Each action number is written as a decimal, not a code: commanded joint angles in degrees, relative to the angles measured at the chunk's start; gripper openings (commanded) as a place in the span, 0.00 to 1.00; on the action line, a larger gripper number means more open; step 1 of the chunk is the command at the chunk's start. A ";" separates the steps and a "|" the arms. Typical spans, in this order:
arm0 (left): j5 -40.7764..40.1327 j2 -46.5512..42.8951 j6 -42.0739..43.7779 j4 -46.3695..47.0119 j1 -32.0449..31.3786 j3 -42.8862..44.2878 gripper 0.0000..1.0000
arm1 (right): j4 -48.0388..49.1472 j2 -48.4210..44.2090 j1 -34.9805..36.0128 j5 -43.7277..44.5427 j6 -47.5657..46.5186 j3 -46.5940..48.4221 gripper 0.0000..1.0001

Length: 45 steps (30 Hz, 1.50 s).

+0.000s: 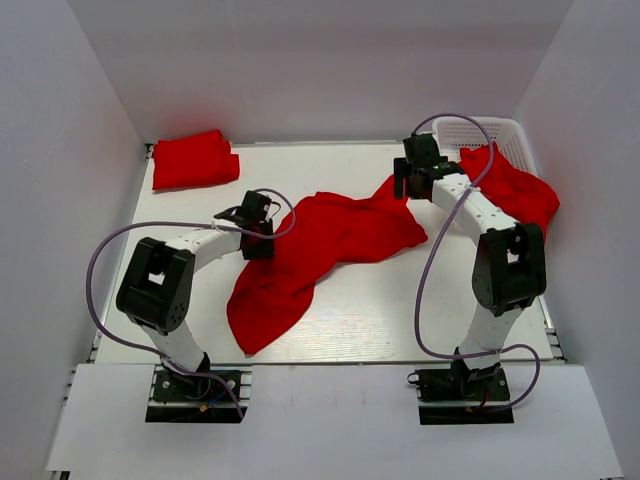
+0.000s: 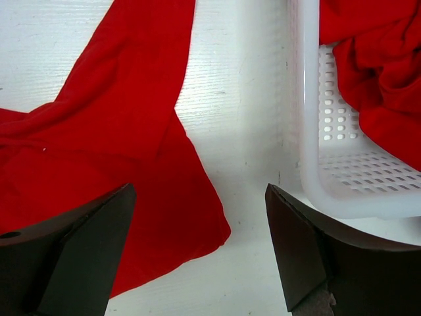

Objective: Fold and stack the t-shirts
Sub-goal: Flatten out the tshirt

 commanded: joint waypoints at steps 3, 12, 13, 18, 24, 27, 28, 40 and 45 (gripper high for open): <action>0.27 -0.13 -0.81 0.88 0.20 0.32 0.45 | -0.20 -1.94 -0.38 1.10 0.39 0.46 0.86; -0.26 1.10 -1.95 0.97 0.73 0.32 0.02 | -0.46 -2.73 -0.29 1.54 0.48 0.11 0.86; -0.26 1.10 -1.95 0.97 0.73 0.32 0.00 | -0.55 -2.91 -0.29 1.63 0.56 0.02 0.86; -1.39 -3.02 -1.95 3.87 0.73 -1.08 0.00 | -0.37 -3.00 -0.21 1.63 0.39 0.02 0.86; -3.24 -16.55 -0.55 12.38 0.73 -6.54 0.00 | -0.29 -3.00 -0.21 0.84 0.56 -0.42 0.84; -3.77 -20.07 0.86 12.92 0.73 -7.15 0.00 | -0.02 -2.82 -0.12 0.23 0.47 -0.42 0.83; -3.77 -20.08 1.55 12.14 0.73 -6.45 0.00 | -0.02 -2.82 -0.29 0.14 0.48 -0.50 0.83; -2.54 -7.87 -0.02 2.56 0.73 0.84 1.00 | -0.81 -2.03 -0.12 0.93 0.21 -0.24 0.84; 0.17 -6.20 -0.02 2.64 0.73 0.24 1.00 | -0.90 -1.50 -0.20 1.37 0.21 -0.15 0.84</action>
